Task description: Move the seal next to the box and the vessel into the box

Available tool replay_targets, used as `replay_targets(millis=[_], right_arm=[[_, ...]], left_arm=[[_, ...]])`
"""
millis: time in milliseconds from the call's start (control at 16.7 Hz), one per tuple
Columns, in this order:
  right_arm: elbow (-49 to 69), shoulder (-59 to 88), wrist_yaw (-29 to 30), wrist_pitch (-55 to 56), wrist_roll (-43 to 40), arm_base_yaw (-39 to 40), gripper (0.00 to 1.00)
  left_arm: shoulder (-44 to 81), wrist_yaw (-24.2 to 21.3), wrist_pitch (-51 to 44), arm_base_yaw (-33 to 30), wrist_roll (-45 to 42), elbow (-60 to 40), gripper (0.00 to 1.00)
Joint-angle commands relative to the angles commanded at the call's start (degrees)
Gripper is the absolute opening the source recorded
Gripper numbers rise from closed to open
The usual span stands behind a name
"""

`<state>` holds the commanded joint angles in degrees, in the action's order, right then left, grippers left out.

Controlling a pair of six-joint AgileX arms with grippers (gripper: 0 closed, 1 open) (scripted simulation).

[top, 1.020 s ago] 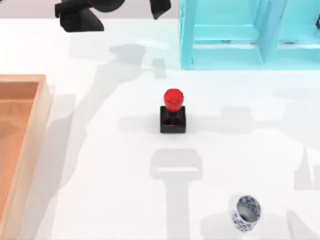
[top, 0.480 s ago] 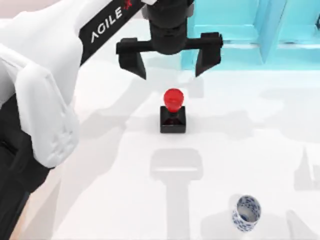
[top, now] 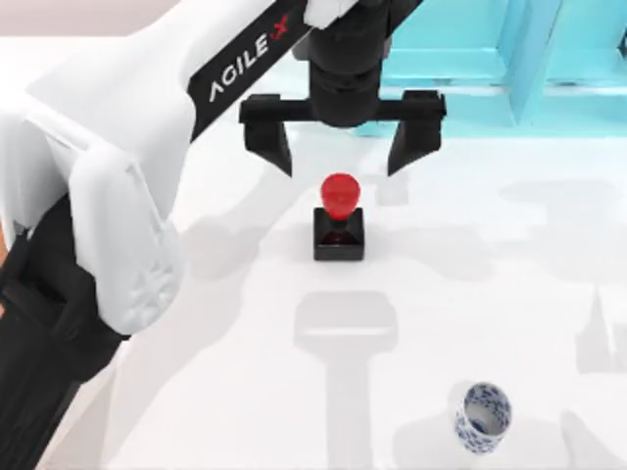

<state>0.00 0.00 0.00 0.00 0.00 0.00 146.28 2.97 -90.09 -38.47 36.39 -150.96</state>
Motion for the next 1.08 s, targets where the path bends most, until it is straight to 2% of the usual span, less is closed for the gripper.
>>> replay_targets(millis=[240, 660, 1020, 1080], right_arm=[[0.0, 0.0, 0.0, 0.0, 0.0, 0.0, 1.0], [0.0, 0.0, 0.0, 0.0, 0.0, 0.0, 1.0], [0.0, 0.0, 0.0, 0.0, 0.0, 0.0, 1.0], [0.0, 0.0, 0.0, 0.0, 0.0, 0.0, 1.0]], left_arm=[[-0.4, 0.0, 2.4, 0.3, -0.3, 2.4, 1.0], [-2.3, 0.0, 18.4, 0.6, -0.6, 20.7, 1.0], [-2.4, 0.0, 20.4, 0.6, -0.6, 22.8, 1.0], [-2.4, 0.0, 20.4, 0.6, -0.6, 22.8, 0.92]])
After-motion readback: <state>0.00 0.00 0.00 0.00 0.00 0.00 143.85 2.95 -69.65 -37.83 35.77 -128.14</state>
